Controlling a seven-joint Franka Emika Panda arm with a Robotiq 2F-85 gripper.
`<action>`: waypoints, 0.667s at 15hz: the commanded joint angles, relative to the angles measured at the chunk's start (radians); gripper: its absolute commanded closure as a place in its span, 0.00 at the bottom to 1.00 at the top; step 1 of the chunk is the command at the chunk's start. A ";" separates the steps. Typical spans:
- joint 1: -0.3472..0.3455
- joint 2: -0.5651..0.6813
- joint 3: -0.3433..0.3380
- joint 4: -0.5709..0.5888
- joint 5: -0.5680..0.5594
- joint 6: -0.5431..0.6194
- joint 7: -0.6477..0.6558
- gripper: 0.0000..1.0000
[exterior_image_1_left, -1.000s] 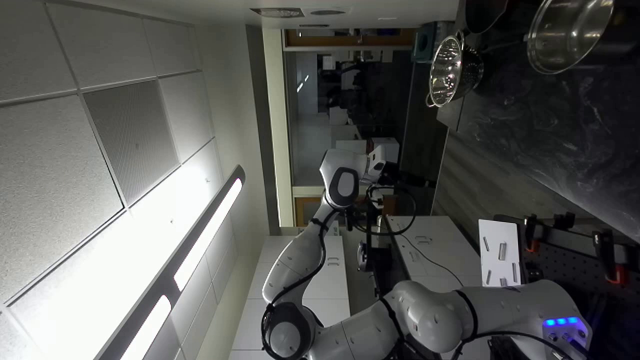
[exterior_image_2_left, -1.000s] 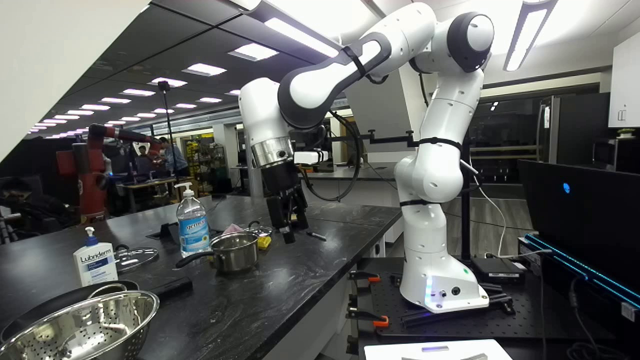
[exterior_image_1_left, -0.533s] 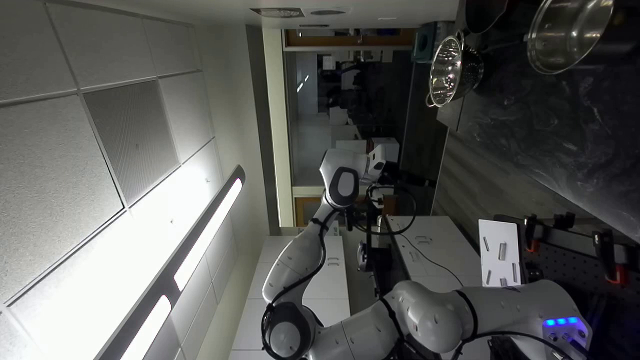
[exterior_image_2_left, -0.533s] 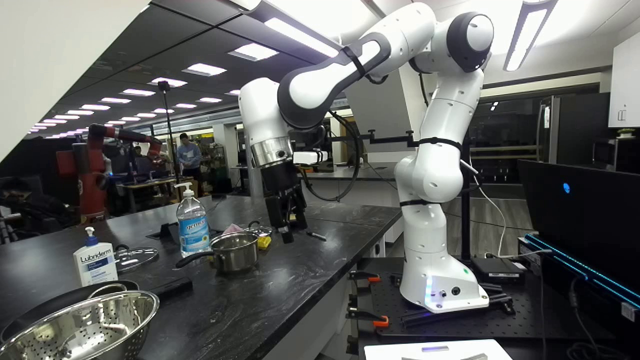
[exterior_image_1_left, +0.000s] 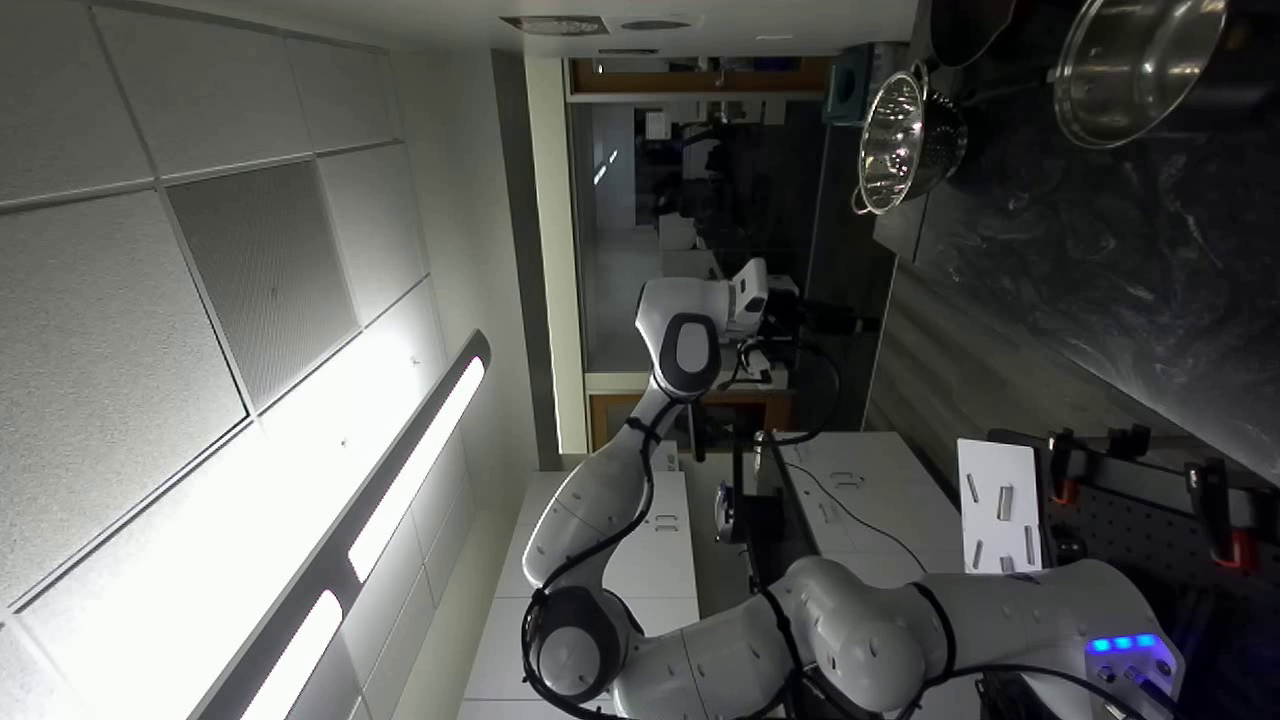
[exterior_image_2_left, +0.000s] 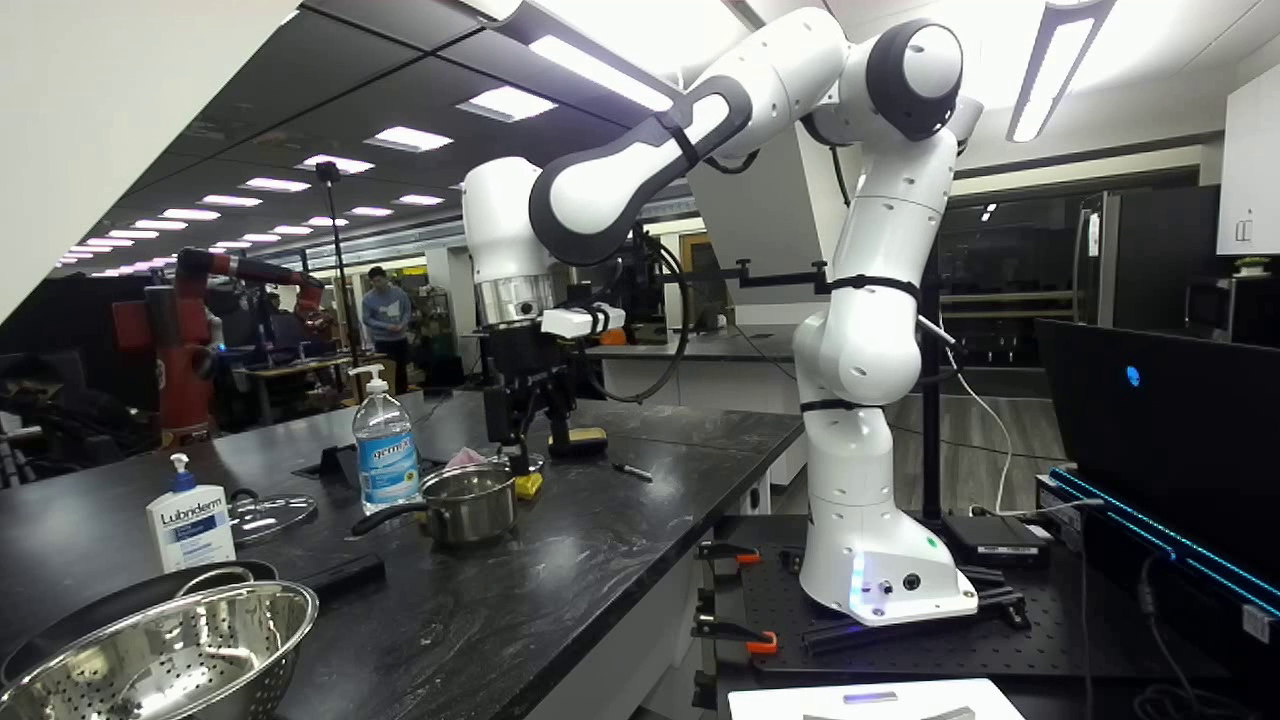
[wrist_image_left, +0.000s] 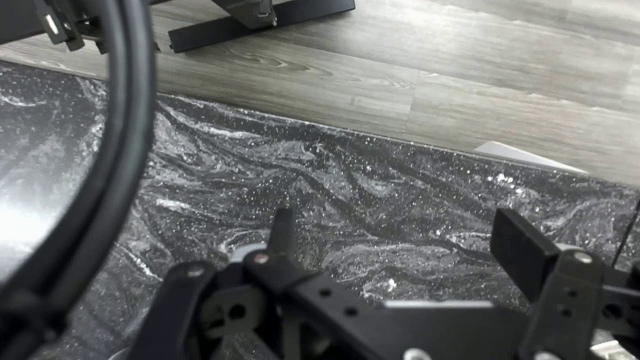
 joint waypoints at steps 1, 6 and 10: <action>-0.025 0.054 -0.019 0.060 -0.048 0.007 0.050 0.00; -0.061 0.070 -0.068 0.083 -0.071 0.006 0.085 0.00; -0.095 0.062 -0.111 0.089 -0.078 0.004 0.092 0.00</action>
